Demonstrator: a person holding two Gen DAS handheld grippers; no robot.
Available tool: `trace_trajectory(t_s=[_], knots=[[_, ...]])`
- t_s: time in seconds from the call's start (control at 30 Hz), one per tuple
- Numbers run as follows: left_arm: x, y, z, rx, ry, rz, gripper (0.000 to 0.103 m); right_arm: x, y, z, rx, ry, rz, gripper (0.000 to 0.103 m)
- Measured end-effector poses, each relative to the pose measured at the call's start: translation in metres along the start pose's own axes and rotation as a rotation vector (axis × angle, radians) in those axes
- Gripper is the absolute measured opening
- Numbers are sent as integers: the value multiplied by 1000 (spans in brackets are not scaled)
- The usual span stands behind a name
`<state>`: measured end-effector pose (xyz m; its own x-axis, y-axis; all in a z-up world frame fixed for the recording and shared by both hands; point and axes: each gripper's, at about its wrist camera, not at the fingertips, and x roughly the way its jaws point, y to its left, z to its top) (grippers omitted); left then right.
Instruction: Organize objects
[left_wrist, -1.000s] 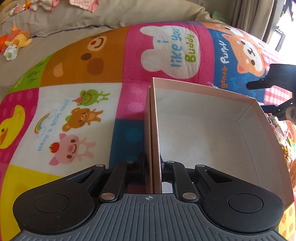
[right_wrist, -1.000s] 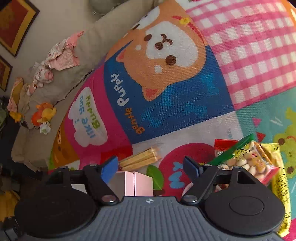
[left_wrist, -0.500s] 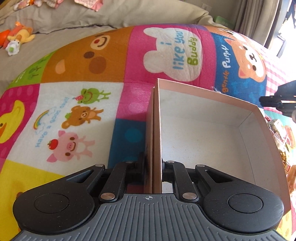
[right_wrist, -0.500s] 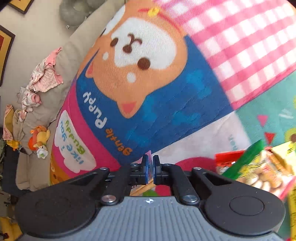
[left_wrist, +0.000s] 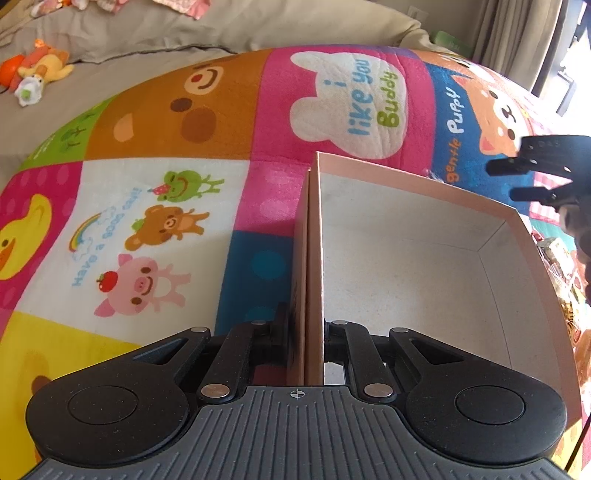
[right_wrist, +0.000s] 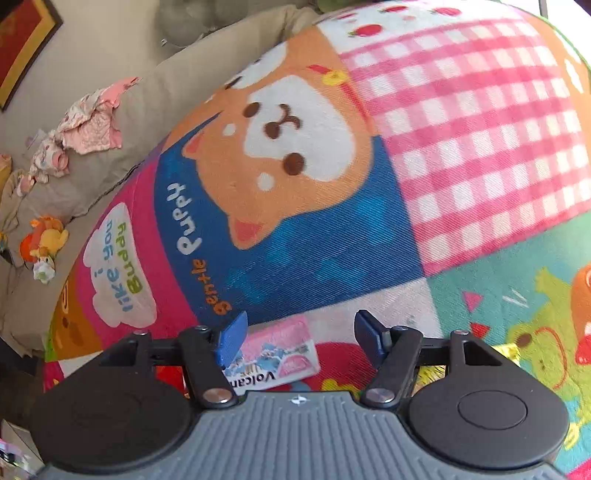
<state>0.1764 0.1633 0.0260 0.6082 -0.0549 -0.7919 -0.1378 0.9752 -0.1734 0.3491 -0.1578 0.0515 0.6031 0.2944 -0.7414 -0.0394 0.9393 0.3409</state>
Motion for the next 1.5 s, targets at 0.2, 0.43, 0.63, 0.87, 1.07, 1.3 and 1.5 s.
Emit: trace_trajectory(t_s=[0.2,0.43,0.63,0.87,1.07,1.3,1.5], knots=[[0,2,0,-20,1,-15,13,54,40,16,-96,141,14,32],[0,4,-1,-29,-8,-26,13,24,0,-14,-226,203,-70,18],[-1,4,-1,-38,-11,-17,13,-49,-43,-48,-310,161,-94,23],[-7,2,-8,-42,-1,5,13,-59,6,-65,-616,55,-26,59],[-10,7,-11,-58,-3,11,15,-8,27,-43,-573,132,21,54],[-10,10,-13,-80,-19,1,15,-31,16,-48,-488,103,3,44],[-12,8,-17,-97,-28,-9,16,-133,-7,-76,-478,-2,-17,7]])
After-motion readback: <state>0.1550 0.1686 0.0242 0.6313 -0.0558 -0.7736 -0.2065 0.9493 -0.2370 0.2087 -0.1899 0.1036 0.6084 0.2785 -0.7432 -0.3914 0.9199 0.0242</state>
